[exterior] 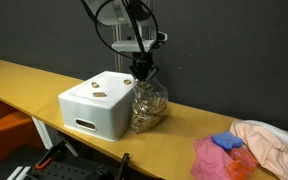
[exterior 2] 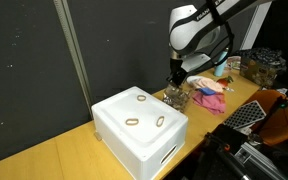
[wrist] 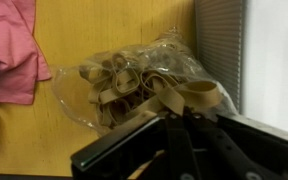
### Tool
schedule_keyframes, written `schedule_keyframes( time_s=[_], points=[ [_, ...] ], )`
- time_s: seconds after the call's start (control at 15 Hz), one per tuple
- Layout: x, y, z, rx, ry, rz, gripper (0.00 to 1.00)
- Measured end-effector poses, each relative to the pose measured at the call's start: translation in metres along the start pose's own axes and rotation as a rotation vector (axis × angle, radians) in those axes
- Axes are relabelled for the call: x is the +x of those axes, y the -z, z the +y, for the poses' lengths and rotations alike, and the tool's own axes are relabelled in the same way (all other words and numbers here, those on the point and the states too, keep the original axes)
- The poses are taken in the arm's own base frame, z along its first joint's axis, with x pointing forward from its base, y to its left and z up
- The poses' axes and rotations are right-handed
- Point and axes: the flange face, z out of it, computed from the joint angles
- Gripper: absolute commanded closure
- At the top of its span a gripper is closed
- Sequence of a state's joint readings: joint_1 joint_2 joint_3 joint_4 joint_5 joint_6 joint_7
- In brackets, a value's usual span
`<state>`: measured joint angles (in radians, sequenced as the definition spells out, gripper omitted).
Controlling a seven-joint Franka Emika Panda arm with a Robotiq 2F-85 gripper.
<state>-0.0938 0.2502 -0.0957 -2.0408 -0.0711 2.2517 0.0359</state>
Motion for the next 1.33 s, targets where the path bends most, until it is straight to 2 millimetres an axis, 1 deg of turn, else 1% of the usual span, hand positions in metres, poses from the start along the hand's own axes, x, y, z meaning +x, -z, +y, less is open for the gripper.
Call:
schedule_keyframes(
  time_s=[0.07,0.13,0.2,0.47,0.6,0.73,0.87,1.0,1.13,1.2,1.33],
  points=[
    [0.001,0.0,0.001,0.0,-0.003,0.011,0.99],
    [0.001,0.0,0.002,0.001,-0.004,0.02,0.72],
    [0.001,0.0,0.003,0.001,-0.005,0.024,0.71],
    [0.002,0.0,0.003,0.001,-0.006,0.029,0.43],
    [0.0,0.005,0.002,0.002,-0.004,0.033,0.28],
    [-0.002,0.018,0.0,0.004,0.0,0.043,0.13],
    [-0.006,0.04,-0.004,0.009,0.006,0.052,0.0],
    [-0.011,0.067,-0.014,0.028,0.019,0.054,0.0],
    [-0.011,0.089,-0.034,0.049,0.057,0.065,0.0],
    [-0.009,0.094,-0.048,0.061,0.083,0.074,0.0],
    [-0.004,0.091,-0.083,0.086,0.148,0.074,0.0]
  ],
)
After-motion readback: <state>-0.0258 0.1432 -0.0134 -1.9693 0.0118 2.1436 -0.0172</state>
